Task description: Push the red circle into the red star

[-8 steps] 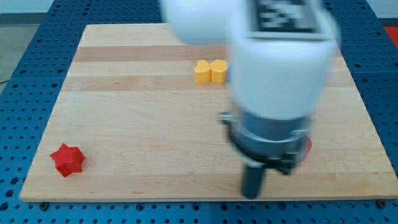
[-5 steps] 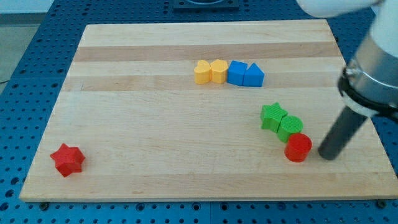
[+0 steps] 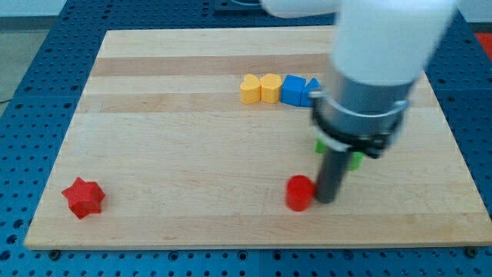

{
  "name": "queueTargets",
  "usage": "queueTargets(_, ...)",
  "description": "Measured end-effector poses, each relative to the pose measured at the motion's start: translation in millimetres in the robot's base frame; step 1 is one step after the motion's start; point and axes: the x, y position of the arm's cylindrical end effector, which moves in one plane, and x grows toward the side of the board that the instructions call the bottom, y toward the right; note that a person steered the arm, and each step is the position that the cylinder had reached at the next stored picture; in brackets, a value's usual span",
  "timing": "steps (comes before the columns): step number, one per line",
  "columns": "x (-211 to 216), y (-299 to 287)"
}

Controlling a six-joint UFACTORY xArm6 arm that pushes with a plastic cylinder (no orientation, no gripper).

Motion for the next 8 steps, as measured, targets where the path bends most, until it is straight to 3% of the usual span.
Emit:
queueTargets(1, 0.0, -81.0)
queueTargets(2, 0.0, -119.2)
queueTargets(4, 12.3, -111.0)
queueTargets(7, 21.6, -197.7)
queueTargets(8, 16.0, -152.9)
